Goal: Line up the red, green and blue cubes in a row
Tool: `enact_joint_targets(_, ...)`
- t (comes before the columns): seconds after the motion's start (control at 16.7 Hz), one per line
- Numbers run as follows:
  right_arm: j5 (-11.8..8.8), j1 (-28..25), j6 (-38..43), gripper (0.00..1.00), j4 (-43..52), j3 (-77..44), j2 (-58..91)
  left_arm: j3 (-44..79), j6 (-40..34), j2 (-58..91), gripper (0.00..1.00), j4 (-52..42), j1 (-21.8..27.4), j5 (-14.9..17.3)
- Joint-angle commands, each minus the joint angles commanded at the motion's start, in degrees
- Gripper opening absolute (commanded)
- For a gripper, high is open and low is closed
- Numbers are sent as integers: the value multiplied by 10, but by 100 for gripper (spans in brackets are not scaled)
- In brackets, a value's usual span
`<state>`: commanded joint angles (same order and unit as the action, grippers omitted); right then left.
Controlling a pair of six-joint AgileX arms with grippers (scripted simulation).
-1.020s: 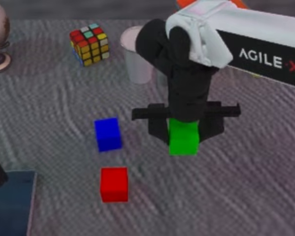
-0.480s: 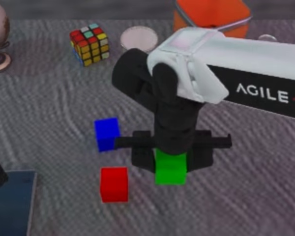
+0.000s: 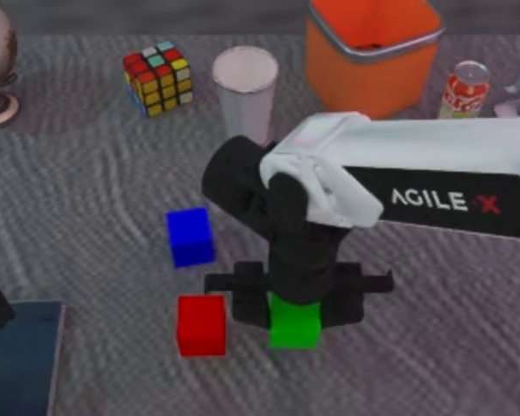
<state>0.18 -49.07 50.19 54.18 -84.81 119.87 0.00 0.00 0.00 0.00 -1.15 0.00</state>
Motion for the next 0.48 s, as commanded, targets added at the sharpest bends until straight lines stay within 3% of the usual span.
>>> enact_joint_targets(0.3,0,-1,0,0,-15,13,7,0,0,0,100,0,0,0)
enact_joint_targets(0.48,0,-1,0,23,-15,13,7,0,0,0,100,0,0,0)
